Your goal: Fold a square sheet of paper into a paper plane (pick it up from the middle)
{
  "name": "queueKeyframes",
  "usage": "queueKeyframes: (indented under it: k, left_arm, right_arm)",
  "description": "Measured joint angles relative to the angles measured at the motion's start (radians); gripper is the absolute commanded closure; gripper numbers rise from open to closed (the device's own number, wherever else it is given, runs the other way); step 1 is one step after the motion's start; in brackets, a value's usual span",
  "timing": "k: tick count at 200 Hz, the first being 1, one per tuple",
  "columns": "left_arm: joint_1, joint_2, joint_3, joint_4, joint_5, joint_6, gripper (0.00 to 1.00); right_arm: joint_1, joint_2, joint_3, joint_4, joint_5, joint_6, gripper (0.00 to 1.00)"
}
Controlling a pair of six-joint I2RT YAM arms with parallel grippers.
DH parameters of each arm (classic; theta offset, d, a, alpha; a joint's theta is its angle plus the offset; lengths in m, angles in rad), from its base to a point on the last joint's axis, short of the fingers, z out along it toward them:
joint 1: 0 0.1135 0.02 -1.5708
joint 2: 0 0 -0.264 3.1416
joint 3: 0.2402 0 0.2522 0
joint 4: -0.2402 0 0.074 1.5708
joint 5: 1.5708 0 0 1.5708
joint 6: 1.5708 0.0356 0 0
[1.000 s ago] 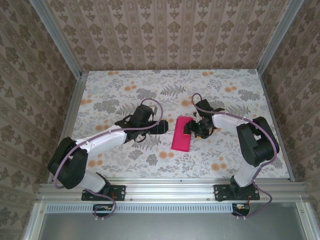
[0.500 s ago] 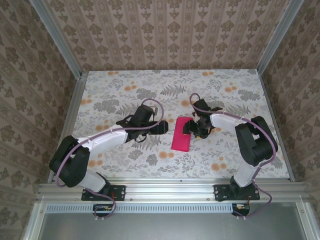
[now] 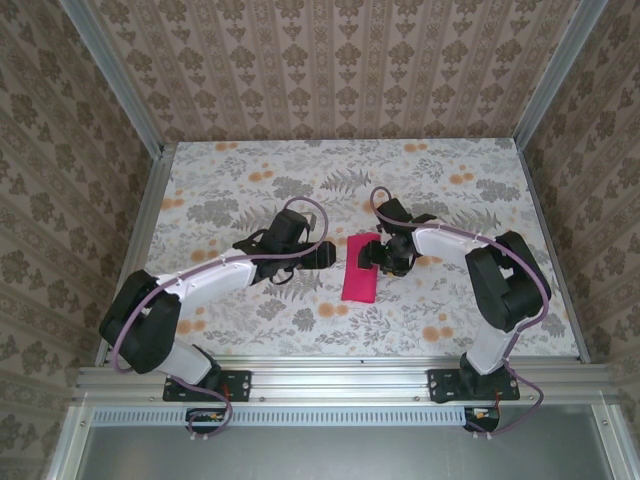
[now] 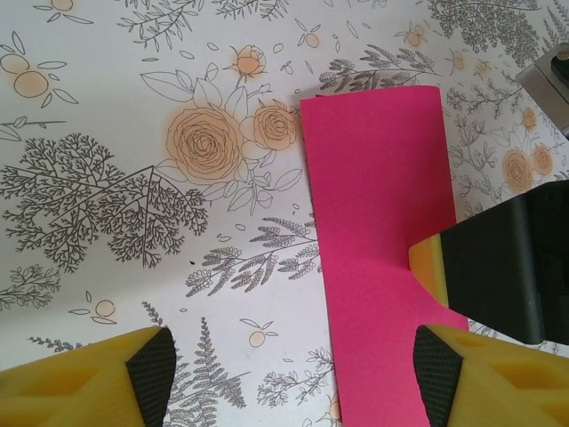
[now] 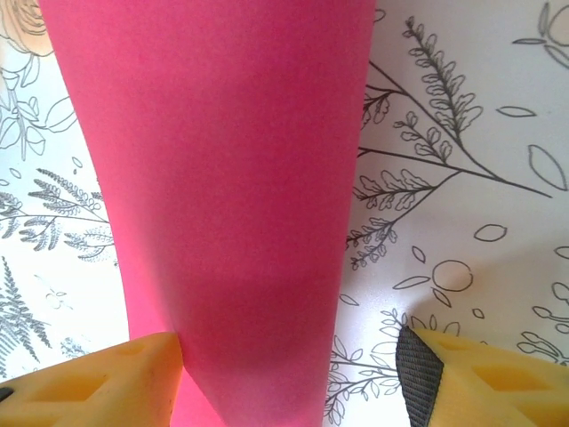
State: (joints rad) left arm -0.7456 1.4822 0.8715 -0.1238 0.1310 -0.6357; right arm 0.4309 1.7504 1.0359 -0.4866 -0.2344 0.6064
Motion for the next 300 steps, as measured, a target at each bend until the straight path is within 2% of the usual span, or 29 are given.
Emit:
queueKeyframes:
  k: [87, 134, 212, 250, 300]
  left_arm:
    - [0.000, 0.009, 0.002, -0.003, 0.005, 0.000, 0.30]
    - [-0.001, 0.009, 0.002, -0.003, 0.010, 0.002, 0.37]
    - [-0.013, 0.042, 0.040, -0.004, 0.030, 0.005, 0.39]
    - [-0.014, 0.051, 0.055, -0.011, 0.032, 0.010, 0.49]
    - [-0.014, 0.108, 0.101, -0.021, 0.064, 0.014, 0.70]
  right_arm:
    - [0.000, 0.013, 0.011, -0.012, 0.042, 0.029, 0.35]
    - [-0.001, 0.024, 0.021, -0.023, 0.043, 0.027, 0.36]
    - [0.000, 0.032, 0.037, -0.044, 0.040, -0.014, 0.33]
    - [0.000, 0.045, 0.050, -0.061, 0.042, -0.016, 0.34]
    - [0.000, 0.051, 0.058, -0.071, 0.047, -0.016, 0.35]
